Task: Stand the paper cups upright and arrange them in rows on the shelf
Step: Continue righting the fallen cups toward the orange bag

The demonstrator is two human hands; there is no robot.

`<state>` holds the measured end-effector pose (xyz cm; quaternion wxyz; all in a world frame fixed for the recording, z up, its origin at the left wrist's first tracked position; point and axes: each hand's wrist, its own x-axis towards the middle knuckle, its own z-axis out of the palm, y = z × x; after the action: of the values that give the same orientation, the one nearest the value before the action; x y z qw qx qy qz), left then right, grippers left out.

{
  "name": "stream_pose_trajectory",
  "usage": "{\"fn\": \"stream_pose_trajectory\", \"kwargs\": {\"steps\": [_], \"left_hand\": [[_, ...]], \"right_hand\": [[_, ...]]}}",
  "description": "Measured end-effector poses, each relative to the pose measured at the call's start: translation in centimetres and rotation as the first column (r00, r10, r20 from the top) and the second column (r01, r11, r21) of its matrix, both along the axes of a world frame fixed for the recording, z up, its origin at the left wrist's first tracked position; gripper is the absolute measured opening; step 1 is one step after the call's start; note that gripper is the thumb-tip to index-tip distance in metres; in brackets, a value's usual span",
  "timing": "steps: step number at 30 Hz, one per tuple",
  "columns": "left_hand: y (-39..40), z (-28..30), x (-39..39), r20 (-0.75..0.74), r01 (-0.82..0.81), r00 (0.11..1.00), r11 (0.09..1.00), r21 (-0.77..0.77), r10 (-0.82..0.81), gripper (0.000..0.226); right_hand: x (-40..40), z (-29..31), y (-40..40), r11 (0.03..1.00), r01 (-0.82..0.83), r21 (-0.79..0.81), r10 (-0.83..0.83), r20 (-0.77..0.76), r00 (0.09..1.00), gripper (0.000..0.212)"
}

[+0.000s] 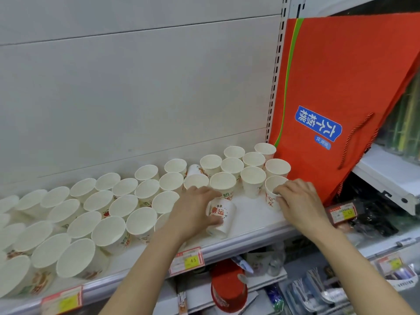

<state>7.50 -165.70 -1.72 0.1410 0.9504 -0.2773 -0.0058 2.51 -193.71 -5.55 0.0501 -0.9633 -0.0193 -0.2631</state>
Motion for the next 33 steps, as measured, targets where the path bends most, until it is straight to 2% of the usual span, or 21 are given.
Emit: {"fn": "stream_pose_trajectory", "kwargs": {"steps": [2, 4, 5, 8, 11, 14, 16, 18, 20, 21, 23, 25, 28, 33], "left_hand": [[-0.5, -0.4, -0.3, 0.038, 0.073, 0.996, 0.993, 0.093, -0.076, 0.077], [-1.0, -0.6, -0.3, 0.067, 0.112, 0.990, 0.981, 0.155, -0.124, 0.087], [-1.2, -0.8, -0.4, 0.073, 0.129, 0.987, 0.975, 0.182, -0.144, 0.092], [-1.8, -1.4, -1.0, 0.051, 0.132, 0.989, 0.979, 0.155, -0.141, 0.099], [-2.3, -1.7, -2.2, 0.026, 0.105, 0.994, 0.994, 0.023, -0.106, 0.091], [-1.9, -1.7, -2.8, -0.049, 0.102, 0.993, 0.992, -0.077, -0.106, 0.083], [-0.9, -1.5, -3.0, -0.082, 0.064, 0.994, 0.990, -0.125, -0.075, 0.074], [0.3, -0.9, -3.0, -0.027, -0.044, 0.999, 0.991, -0.130, 0.041, 0.062], [1.6, -0.1, -2.5, 0.124, -0.167, 0.978, 0.985, -0.043, 0.171, 0.049], [2.1, 0.2, -2.2, 0.198, -0.217, 0.958, 0.976, 0.023, 0.208, 0.044], [2.5, 0.7, -1.8, 0.274, -0.290, 0.932, 0.944, 0.159, 0.240, 0.038], [2.1, 0.7, -1.5, 0.289, -0.328, 0.924, 0.907, 0.262, 0.251, 0.037], [1.3, 0.5, -0.8, 0.270, -0.363, 0.922, 0.858, 0.363, 0.276, 0.047], [0.1, -0.1, 0.6, 0.218, -0.409, 0.911, 0.826, 0.388, 0.349, 0.059]], "right_hand": [[-0.6, 0.3, 1.1, 0.996, 0.008, 0.086, -0.014, 0.071, 0.997, 0.023], [-1.3, 0.7, 3.0, 0.983, -0.054, 0.174, 0.027, 0.154, 0.988, 0.027], [-1.6, 0.8, 4.3, 0.962, -0.098, 0.254, 0.065, 0.135, 0.989, 0.029], [-1.8, 0.5, 8.5, 0.818, -0.098, 0.566, 0.208, -0.133, 0.969, 0.037], [-0.9, -0.2, 11.0, 0.749, 0.029, 0.662, 0.214, -0.283, 0.935, 0.049], [-0.4, -0.2, 11.4, 0.693, 0.186, 0.696, 0.059, -0.313, 0.948, 0.040], [-0.8, 0.4, 11.4, 0.617, 0.238, 0.751, 0.049, -0.338, 0.940, 0.026], [-1.3, 1.1, 11.3, 0.589, 0.216, 0.779, 0.075, -0.318, 0.945, 0.011], [-1.9, 1.5, 11.1, 0.624, 0.155, 0.766, 0.067, -0.250, 0.966, 0.008], [-2.2, 1.5, 11.0, 0.681, 0.118, 0.723, 0.044, -0.200, 0.979, 0.009], [-2.6, 1.2, 10.6, 0.852, 0.021, 0.523, 0.002, -0.043, 0.999, 0.012], [-2.7, 0.6, 10.2, 0.958, -0.070, 0.277, 0.045, 0.094, 0.995, 0.015], [-2.6, -0.3, 9.7, 0.991, -0.106, 0.081, 0.095, 0.134, 0.986, 0.018], [-2.2, -1.1, 8.7, 0.996, -0.076, 0.051, 0.068, 0.138, 0.988, 0.018]]}}
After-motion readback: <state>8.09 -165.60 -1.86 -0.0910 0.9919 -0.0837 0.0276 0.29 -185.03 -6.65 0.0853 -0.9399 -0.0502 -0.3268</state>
